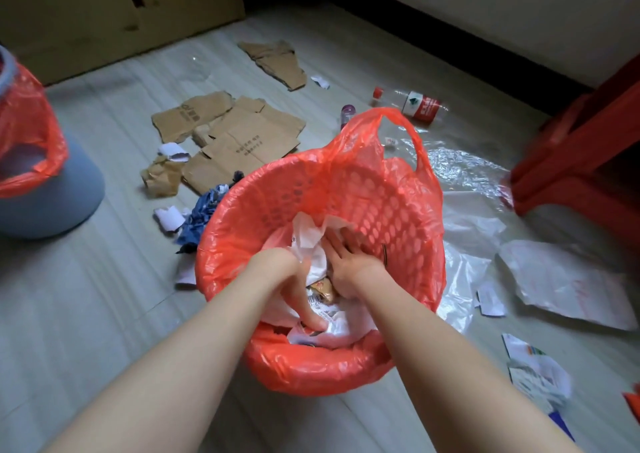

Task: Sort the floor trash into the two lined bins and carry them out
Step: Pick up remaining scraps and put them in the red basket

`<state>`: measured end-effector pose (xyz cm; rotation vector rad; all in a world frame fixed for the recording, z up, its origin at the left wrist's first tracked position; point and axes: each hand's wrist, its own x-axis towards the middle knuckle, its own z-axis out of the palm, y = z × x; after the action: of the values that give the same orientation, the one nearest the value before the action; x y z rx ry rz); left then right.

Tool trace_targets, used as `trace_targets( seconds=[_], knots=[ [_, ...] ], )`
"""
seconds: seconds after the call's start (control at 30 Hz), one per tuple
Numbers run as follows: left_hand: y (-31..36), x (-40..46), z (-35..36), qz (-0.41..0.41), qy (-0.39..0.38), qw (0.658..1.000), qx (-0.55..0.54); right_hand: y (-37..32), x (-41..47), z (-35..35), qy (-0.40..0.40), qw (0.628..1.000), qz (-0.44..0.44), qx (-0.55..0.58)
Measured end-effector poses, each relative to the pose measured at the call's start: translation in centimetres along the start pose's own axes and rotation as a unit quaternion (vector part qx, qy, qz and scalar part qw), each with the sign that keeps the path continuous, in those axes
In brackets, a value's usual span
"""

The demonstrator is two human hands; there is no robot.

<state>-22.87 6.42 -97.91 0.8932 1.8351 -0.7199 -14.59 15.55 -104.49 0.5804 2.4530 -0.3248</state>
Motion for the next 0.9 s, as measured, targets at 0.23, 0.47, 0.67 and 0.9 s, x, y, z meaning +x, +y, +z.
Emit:
trace_targets(
  seconds=[0.23, 0.47, 0.67, 0.9],
  knots=[
    [2.6, -0.8, -0.6, -0.007, -0.096, 0.995, 0.01, 0.0, -0.2, 0.2, -0.006, 1.0, -0.004, 0.02],
    [1.3, 2.2, 2.5, -0.017, 0.064, 0.997, -0.047, -0.1, -1.1, -0.6, -0.01, 0.999, -0.027, 0.021],
    [0.5, 3.9, 2.8, 0.017, -0.032, 0.989, -0.142, -0.1, -2.6, -3.1, -0.12, 0.992, -0.007, 0.042],
    [0.5, 4.6, 2.6, 0.033, -0.05, 0.976, -0.208, -0.9, -3.5, -3.4, -0.18, 0.98, 0.0, -0.089]
  ],
)
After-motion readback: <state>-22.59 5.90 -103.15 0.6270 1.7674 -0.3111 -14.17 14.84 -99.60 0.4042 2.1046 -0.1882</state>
